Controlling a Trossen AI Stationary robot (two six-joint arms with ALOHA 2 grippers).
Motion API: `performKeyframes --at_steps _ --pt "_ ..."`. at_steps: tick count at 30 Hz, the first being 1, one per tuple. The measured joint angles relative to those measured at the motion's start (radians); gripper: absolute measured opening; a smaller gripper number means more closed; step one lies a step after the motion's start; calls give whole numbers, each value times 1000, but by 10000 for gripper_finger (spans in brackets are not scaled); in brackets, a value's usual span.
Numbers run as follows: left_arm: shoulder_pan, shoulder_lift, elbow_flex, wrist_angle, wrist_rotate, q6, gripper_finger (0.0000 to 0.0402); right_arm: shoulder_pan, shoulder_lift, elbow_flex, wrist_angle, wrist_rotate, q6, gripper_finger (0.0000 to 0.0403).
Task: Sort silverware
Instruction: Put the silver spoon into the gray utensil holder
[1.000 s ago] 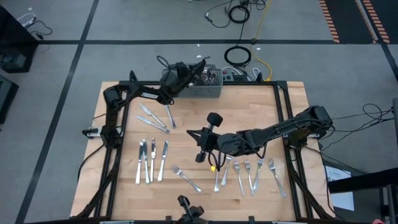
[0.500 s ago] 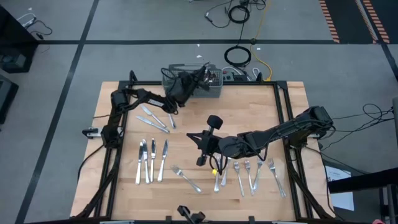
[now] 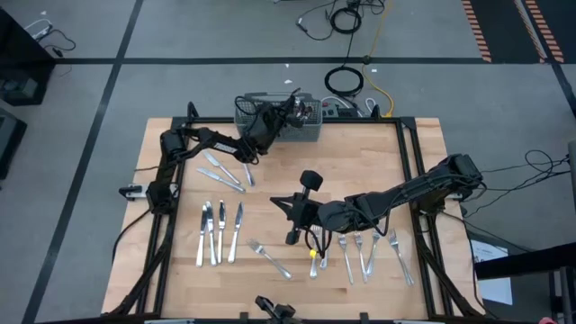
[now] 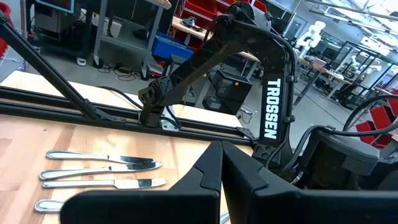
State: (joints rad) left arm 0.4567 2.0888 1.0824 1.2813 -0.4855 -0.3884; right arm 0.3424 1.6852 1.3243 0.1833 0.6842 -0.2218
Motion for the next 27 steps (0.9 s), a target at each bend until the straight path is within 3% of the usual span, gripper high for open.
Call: performKeyframes --at_steps 9,18,27 --pt "-9 -2 0 -44 -36 -49 2 0 0 0 16 0 0 0" --pt "-14 -3 2 -76 -20 -74 61 0 0 0 15 -3 0 0" --pt "-21 -4 2 -109 -3 -35 77 0 0 0 15 -4 0 0"
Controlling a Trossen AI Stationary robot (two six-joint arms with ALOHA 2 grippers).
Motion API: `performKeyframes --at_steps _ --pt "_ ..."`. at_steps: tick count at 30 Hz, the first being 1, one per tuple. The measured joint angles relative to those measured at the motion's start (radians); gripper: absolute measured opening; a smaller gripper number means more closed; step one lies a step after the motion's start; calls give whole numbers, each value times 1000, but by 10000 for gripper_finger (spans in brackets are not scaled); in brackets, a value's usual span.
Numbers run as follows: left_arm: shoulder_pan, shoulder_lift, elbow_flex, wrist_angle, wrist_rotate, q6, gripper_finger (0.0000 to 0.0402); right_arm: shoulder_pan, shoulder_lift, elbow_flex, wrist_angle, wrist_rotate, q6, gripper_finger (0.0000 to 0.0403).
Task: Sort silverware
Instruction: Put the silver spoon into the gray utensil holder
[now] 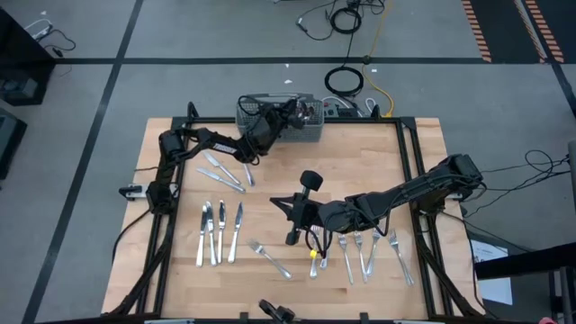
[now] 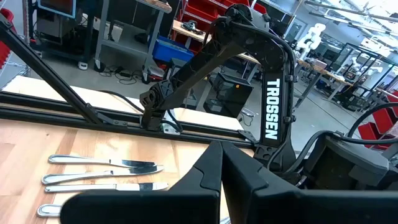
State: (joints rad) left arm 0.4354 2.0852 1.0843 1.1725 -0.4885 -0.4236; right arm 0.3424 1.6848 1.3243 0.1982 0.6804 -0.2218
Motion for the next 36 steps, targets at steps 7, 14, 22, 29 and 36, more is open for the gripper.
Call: performKeyframes --at_steps 7,14,22,29,36 --pt "-16 1 0 -24 26 15 78 0 0 0 0 0 0 0" --pt "-29 2 -1 -45 26 104 78 0 0 0 0 0 -3 0" --pt "-54 -7 -3 -187 8 306 78 1 0 0 -11 -1 0 0" --pt "-54 -8 -2 -233 -17 309 78 2 0 0 -17 -1 3 0" --pt "-56 -9 -5 -216 -72 504 78 11 0 0 -17 0 4 0"
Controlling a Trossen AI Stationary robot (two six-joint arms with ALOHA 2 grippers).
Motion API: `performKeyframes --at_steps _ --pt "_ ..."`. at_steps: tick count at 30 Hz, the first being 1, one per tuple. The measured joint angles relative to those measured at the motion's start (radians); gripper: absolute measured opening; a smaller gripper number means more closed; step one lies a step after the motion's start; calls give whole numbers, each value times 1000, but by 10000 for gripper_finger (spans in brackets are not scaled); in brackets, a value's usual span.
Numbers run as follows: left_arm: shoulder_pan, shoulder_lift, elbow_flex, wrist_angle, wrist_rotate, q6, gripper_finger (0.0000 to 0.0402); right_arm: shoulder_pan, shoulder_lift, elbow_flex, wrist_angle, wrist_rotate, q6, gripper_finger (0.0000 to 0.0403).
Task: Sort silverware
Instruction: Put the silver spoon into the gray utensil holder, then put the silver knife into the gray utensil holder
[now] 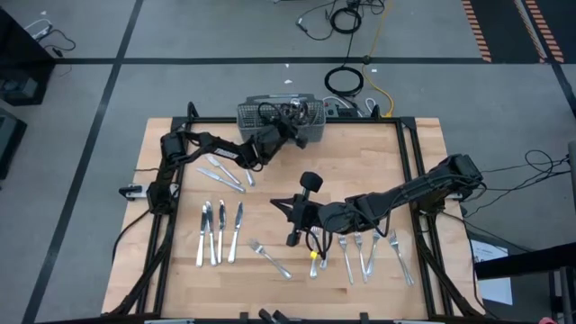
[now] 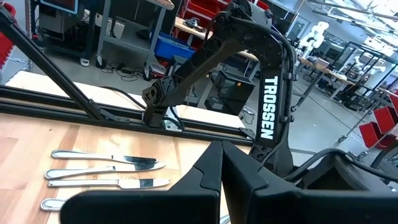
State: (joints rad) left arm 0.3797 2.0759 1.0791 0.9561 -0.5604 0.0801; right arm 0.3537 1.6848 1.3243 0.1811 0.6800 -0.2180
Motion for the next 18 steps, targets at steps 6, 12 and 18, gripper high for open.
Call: performKeyframes --at_steps 6,12,18 --pt "-11 -95 2 26 -15 146 78 4 0 0 -6 -1 7 0" --pt "-24 -247 2 -168 -28 174 78 7 0 0 -13 1 8 0" --pt "-51 -467 1 -666 -39 188 78 32 -11 0 -131 52 62 0"
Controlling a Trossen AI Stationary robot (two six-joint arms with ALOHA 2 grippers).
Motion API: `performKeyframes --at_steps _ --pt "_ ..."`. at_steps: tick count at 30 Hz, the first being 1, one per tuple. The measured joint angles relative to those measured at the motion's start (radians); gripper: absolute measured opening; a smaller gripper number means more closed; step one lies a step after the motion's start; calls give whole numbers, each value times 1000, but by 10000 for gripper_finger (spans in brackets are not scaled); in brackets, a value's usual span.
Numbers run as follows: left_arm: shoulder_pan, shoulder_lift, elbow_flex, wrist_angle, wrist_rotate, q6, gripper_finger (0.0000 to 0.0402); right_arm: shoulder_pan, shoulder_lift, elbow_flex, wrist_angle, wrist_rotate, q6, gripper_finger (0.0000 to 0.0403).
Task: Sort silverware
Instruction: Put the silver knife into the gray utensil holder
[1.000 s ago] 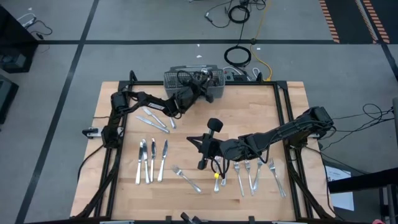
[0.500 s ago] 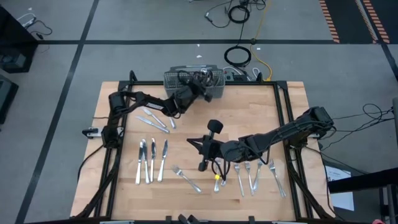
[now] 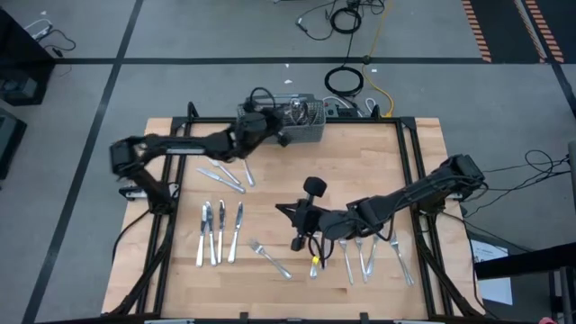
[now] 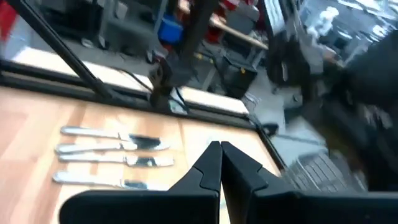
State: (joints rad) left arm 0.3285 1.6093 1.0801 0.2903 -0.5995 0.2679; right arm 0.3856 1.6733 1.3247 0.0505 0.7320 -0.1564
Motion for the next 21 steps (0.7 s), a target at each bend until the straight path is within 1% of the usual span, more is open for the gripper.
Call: performKeyframes --at_steps 2,3,5,6,9,12,14,16,18,20,21 --pt "-4 -88 -28 -105 50 -53 78 8 -1 0 -51 52 30 0" --pt "-5 -134 -56 -129 83 -84 78 12 -2 0 -83 83 52 0" --pt "-4 -244 -131 -136 143 -159 78 20 -2 0 -154 129 110 0" --pt "-4 -303 -172 -134 161 -193 78 22 -2 0 -196 135 151 0" --pt "-4 -497 -297 -122 205 -277 77 23 -2 0 -316 131 309 0" --pt "-21 -670 -428 -127 307 -378 77 23 -2 0 -484 118 507 0" --pt "-39 -781 -505 -124 375 -418 77 22 4 0 -603 68 642 0" --pt "-62 -874 -560 -113 436 -444 77 22 17 0 -685 28 745 0" --pt "-87 -955 -608 -121 488 -459 77 22 37 0 -709 21 791 0" --pt "-113 -1014 -640 -124 518 -481 77 9 63 0 -687 25 776 0" --pt "-124 -1041 -655 -126 520 -498 77 -5 78 0 -648 22 748 0"
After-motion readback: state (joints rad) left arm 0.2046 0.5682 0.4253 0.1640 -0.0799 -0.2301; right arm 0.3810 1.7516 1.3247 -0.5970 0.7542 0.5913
